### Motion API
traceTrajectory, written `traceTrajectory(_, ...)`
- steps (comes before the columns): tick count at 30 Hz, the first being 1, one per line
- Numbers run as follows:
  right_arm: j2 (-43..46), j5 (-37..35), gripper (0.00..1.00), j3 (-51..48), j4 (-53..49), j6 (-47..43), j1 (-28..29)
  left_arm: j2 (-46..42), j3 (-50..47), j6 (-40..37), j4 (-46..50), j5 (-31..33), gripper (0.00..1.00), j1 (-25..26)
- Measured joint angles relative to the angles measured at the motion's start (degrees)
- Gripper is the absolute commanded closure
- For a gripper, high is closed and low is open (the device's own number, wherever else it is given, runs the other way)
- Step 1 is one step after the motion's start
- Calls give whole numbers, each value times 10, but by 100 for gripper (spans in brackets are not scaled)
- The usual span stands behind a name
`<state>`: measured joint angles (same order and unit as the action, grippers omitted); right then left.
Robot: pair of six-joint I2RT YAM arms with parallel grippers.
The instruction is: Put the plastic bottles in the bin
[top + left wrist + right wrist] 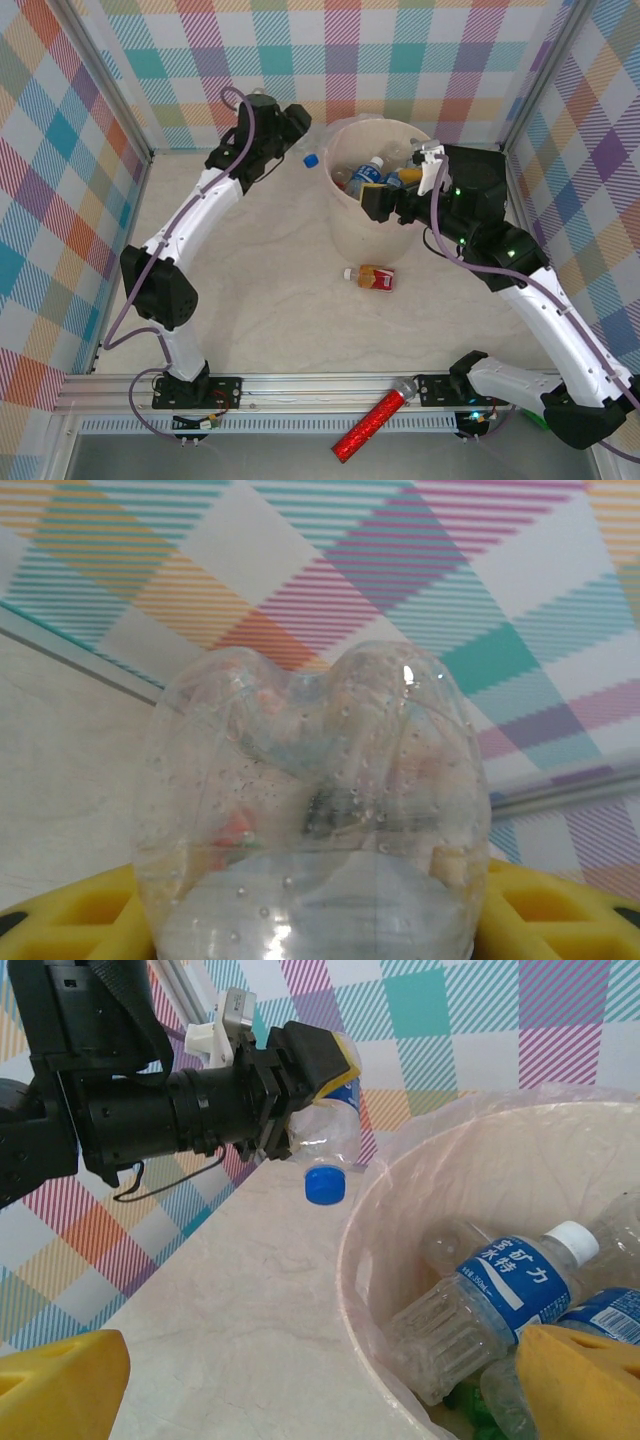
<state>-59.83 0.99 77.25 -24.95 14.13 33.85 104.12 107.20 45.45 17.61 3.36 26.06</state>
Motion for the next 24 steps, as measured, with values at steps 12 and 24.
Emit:
traceTrajectory(12,38,-37,1,-5,-7,-1,0,17,95,-13,0,-29,43,97)
traceTrajectory(24,75,-99,1,-26,-19,-2,0,140,169,2,23,-55,43,142)
